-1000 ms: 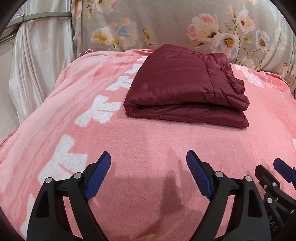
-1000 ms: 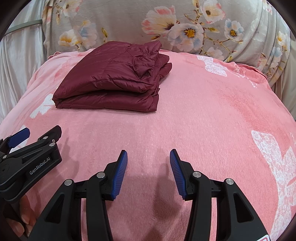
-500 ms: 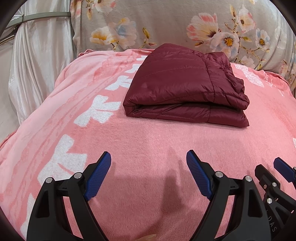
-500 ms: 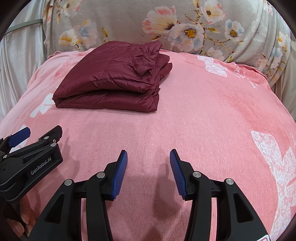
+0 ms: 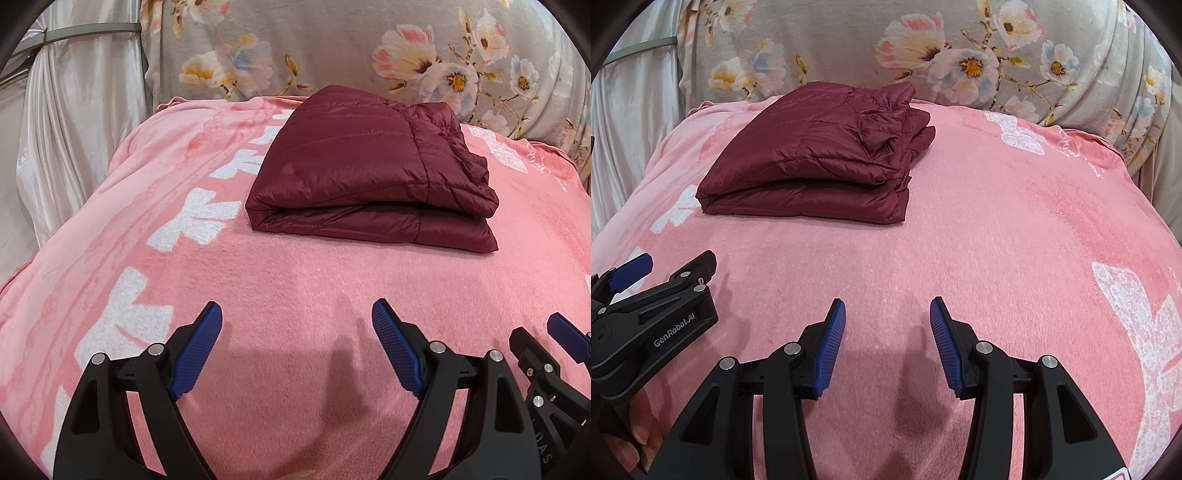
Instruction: Fold large clothes
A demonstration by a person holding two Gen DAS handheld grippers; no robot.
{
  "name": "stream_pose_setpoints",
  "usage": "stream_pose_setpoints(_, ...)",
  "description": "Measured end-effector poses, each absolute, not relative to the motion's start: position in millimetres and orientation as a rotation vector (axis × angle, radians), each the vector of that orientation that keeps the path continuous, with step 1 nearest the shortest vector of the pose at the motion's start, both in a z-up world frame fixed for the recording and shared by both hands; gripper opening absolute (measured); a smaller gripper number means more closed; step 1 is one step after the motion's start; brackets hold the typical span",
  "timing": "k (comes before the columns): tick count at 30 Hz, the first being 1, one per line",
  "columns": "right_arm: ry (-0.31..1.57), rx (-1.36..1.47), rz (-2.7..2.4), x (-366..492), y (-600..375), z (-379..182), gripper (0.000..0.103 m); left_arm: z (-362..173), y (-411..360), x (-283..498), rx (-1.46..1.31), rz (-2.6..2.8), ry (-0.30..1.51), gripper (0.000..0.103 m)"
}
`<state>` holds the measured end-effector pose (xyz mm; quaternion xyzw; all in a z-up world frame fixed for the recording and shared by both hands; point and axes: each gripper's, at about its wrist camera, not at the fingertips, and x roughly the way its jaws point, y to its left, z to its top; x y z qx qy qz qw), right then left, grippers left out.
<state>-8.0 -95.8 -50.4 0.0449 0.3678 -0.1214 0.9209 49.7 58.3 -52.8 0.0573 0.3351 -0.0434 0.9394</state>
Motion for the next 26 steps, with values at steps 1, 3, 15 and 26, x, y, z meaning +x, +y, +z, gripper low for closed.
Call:
stream_pose_setpoints(1,0.755,0.092,-0.249,-8.1,-96.0,-50.3,0.047,-52.6,58.2,49.5,0.118,-0.088,0.685,0.081)
stream_pose_setpoints(3,0.756,0.092,-0.249,-8.0,-95.7,-50.4,0.047,-53.7,57.5,50.2,0.121,-0.090,0.690,0.079)
stream_pose_setpoints(15,0.762,0.091,-0.245,-7.8,-97.0,-51.7,0.047,-59.5,55.6,55.8,0.140,-0.071,0.730,0.077)
stream_pose_setpoints(26,0.761,0.087,-0.242,-8.2,-99.5,-52.3,0.047,-56.8,55.6,53.1,0.136,-0.076,0.711,0.077)
